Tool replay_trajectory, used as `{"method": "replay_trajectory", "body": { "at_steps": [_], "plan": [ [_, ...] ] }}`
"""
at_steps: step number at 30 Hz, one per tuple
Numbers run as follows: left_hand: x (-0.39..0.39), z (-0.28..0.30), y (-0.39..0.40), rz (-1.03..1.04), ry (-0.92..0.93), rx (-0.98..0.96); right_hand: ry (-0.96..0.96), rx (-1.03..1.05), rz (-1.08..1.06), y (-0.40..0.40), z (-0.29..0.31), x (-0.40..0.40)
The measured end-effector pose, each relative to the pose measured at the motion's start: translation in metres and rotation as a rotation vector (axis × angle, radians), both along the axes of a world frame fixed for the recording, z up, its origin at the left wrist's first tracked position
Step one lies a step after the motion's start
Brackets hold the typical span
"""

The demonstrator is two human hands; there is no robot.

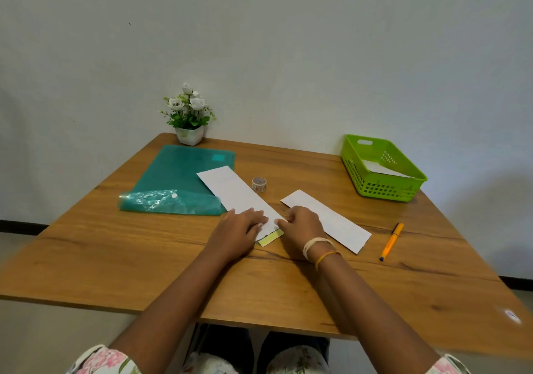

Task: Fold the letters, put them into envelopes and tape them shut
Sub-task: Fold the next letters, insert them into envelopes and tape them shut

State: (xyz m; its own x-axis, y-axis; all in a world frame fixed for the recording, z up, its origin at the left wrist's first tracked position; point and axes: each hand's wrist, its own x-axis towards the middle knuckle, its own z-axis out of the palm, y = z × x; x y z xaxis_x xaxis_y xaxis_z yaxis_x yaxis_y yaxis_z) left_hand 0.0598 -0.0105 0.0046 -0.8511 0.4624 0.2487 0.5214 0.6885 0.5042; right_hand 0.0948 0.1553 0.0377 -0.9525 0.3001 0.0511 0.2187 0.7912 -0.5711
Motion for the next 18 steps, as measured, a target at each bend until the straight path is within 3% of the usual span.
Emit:
{"method": "replay_trajectory", "body": {
  "at_steps": [6, 10, 13, 16, 18],
  "plan": [
    [0.001, -0.001, -0.002, -0.017, -0.030, 0.003, -0.233, -0.195, -0.084, -0.007, 0.010, -0.022],
    [0.002, 0.003, -0.001, 0.040, -0.024, 0.144, -0.165, -0.353, -0.068, -0.010, 0.008, -0.023],
    [0.001, 0.005, -0.002, 0.147, -0.068, 0.253, -0.149, -0.178, -0.073, -0.012, 0.005, -0.018],
    [0.002, 0.002, 0.001, 0.144, -0.022, 0.075, -0.168, 0.033, -0.059, -0.021, 0.007, -0.011],
    [0.003, 0.001, 0.003, 0.136, -0.001, 0.035, -0.196, 0.051, -0.031, -0.027, 0.009, -0.012]
  ]
}}
